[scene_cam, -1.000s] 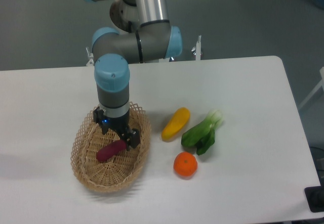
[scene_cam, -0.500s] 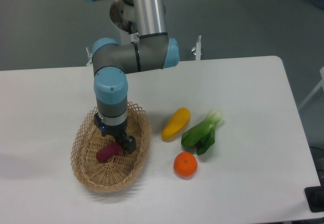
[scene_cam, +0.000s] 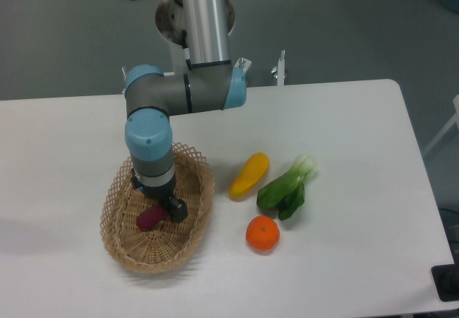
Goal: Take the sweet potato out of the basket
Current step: 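Lift the sweet potato out of the basket toward the orange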
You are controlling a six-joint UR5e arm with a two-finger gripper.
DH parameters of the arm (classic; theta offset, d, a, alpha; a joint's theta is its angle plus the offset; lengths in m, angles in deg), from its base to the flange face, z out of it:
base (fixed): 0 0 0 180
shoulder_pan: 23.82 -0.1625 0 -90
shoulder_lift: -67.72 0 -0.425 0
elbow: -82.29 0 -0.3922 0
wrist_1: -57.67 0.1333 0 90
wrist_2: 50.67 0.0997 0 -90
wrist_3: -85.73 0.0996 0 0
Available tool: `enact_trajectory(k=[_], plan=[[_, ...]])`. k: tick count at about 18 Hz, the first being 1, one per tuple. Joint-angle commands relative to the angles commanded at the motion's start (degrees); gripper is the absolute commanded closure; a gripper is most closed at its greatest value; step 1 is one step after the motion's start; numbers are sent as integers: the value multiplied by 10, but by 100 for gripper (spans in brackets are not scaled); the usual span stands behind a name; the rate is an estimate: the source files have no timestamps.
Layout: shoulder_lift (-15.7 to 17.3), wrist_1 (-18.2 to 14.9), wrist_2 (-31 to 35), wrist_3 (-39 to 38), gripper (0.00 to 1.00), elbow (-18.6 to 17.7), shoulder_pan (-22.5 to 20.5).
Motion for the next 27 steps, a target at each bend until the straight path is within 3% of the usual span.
enact_trajectory(k=[3,5,6,12,14,18,21,23,27], plan=[[1,0,1,0,74,4,-1],[4,0,1,0,76,9,-1],[6,-1,2,-1,82,10,-1],[35,-7,4,10,87,24,-11],[66,-12,11,43,87,34,-40],[90,-42,9,107,86,70,-117],[88,-85,7,163,86,116,-175],[77,-88,7,192,86,140,-206],[59,-82,4,248,86,149,-255]])
